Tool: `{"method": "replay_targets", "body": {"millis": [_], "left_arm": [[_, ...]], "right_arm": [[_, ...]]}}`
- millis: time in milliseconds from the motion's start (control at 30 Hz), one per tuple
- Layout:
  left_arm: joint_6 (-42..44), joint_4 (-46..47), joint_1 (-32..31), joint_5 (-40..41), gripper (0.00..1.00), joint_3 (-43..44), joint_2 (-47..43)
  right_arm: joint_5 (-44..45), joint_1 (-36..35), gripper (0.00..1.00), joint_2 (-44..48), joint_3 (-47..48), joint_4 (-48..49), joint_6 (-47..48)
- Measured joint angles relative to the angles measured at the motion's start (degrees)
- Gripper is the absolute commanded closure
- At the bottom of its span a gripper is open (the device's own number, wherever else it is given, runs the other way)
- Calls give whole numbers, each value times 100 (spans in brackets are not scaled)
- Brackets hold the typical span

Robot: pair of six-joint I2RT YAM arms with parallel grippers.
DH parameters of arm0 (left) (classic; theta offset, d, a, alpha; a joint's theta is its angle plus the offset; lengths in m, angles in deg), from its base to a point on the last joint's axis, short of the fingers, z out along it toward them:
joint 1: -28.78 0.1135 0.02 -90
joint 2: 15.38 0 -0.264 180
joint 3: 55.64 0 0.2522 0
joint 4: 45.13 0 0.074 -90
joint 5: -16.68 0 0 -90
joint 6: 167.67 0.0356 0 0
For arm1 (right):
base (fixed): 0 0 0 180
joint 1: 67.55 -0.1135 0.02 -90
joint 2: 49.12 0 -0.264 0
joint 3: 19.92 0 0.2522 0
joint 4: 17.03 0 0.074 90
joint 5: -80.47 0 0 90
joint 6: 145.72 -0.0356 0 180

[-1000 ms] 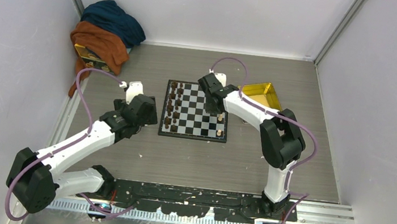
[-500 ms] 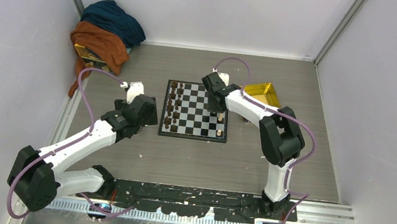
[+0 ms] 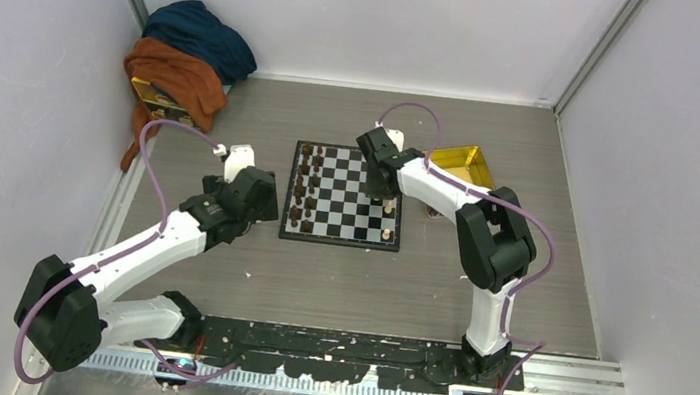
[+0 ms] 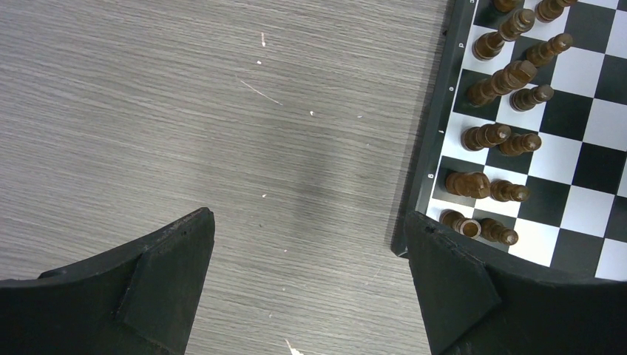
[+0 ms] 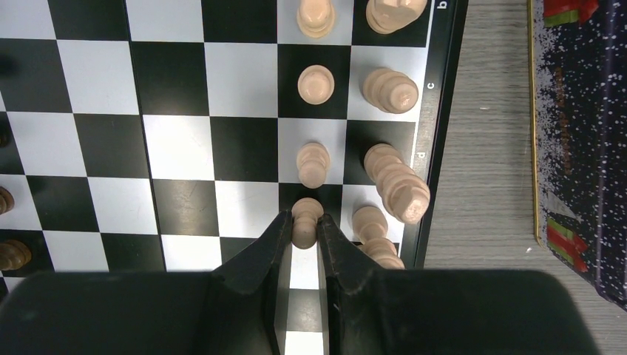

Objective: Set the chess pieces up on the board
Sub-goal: Place the chess piece on the chessboard.

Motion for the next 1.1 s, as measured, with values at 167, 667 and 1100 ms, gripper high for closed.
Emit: {"method": "replay_targets", "body": {"millis": [167, 667, 1100], "left_arm": [[0, 0, -2, 0, 0, 0, 2], [-2, 0, -11, 0, 0, 0, 24], [-24, -2, -50, 0, 0, 0, 24]], "right_arm": [[-33, 22, 99, -37, 0, 9, 0], [-101, 48, 78, -72, 0, 2, 2], [-120, 48, 68, -72, 2, -39, 44]]}}
